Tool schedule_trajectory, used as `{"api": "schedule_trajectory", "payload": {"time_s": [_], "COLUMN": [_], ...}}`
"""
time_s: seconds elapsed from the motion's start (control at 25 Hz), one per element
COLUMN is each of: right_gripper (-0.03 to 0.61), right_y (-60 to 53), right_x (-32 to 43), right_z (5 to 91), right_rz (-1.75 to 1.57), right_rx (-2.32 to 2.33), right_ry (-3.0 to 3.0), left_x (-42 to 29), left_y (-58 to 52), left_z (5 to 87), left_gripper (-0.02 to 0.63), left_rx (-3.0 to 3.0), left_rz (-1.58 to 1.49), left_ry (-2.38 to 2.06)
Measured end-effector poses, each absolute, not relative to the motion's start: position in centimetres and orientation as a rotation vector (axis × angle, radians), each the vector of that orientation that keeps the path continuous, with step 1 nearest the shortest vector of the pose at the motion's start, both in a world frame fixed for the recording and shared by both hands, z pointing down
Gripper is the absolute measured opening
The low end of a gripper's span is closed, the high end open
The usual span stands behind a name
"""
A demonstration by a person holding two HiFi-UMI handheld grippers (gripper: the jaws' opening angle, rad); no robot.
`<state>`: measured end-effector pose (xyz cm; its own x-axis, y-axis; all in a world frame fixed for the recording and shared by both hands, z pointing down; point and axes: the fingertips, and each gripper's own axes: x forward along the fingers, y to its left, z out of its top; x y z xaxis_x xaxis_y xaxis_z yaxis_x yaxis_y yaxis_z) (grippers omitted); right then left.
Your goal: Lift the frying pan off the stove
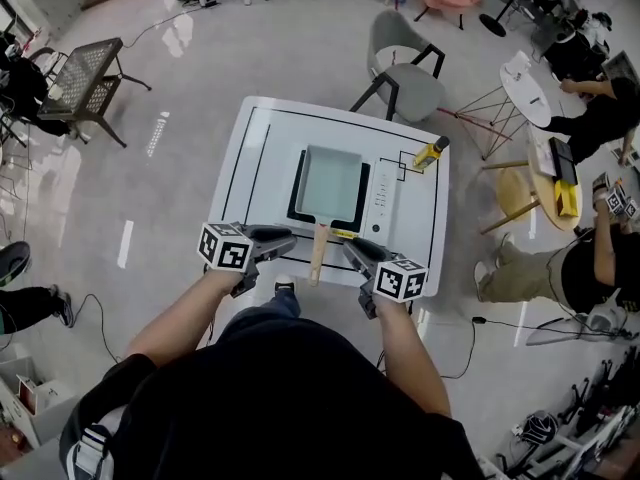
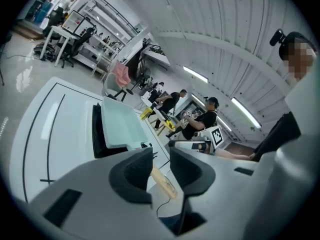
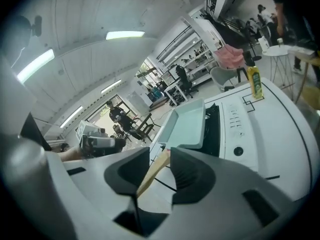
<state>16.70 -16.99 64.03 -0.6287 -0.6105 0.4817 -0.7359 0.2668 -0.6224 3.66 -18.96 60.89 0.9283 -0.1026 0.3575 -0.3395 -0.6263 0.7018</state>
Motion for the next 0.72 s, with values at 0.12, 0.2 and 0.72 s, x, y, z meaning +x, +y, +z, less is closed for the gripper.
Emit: {"api": "schedule_trajectory", "payload": {"time_s": [0.12, 0.2, 0.72], "right_gripper": [0.14, 0.143, 0.19], "right_y": [-17.3, -17.6, -18.7], "right_x": [15.9, 15.6, 13.8], "right_z": [64.7, 65.4, 68.3], "right_rz": [1.319, 1.34, 1.56], "right_rx": [1.22, 1.202, 1.11], "right_ry": [-2.389, -2.388, -2.361], "left_x": [4.6, 5.1, 6.6], "left_y": [-18.5, -18.2, -17.4], "left_z": [61.8, 62.6, 66.5], "left_gripper": [0.118, 0.124, 0.204], "left_rx": [2.215, 2.2, 2.087], "left_rz": [0.372, 0.384, 0.456], "left_ry": [-0.265, -0.244, -0.14]}}
